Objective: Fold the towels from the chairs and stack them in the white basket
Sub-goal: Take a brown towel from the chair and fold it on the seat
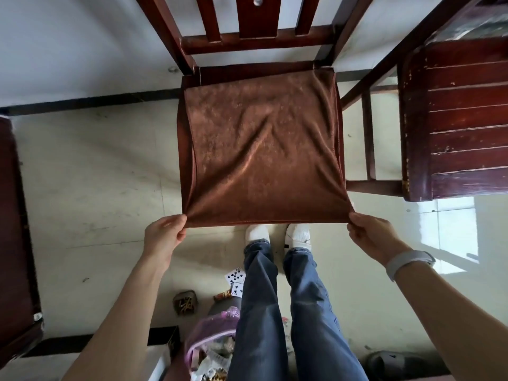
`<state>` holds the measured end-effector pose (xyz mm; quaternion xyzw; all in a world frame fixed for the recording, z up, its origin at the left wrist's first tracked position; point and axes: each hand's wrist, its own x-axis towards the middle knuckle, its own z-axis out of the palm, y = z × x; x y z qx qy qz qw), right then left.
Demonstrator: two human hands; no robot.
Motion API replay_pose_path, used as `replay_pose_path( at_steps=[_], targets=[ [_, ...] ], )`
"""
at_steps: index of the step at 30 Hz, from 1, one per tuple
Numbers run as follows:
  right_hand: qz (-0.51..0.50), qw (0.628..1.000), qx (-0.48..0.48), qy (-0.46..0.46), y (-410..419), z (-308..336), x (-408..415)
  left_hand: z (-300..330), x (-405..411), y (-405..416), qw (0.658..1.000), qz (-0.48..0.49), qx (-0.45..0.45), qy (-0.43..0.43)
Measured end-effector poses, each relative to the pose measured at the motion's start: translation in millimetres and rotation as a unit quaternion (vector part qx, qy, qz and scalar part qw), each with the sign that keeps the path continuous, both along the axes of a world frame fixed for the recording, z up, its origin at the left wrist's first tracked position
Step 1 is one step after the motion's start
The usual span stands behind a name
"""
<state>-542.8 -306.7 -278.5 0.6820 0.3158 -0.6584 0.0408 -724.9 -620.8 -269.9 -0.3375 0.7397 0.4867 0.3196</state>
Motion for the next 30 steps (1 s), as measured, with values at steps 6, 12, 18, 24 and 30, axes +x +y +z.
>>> replay_pose_path(
  at_steps=[6, 12, 18, 24, 30],
  targets=[
    [-0.036, 0.996, 0.063, 0.051, 17, 68, -36, 74, -30, 29, 0.991, 0.039, 0.105, 0.07],
    [0.027, 0.986, 0.142, 0.08, 46, 151, -75, 156, -69, 54, 0.969, 0.113, 0.203, 0.084],
    [0.076, 0.946, 0.264, 0.171, 54, 235, -91, 225, -85, 62, 0.943, 0.117, 0.295, 0.095],
    [0.236, 0.888, 0.364, 0.151, 53, 275, -87, 263, -88, 68, 0.952, 0.006, 0.277, 0.133],
    [0.317, 0.8, 0.506, 0.052, 45, 275, -76, 253, -86, 54, 0.945, -0.198, 0.074, 0.248]
  ],
)
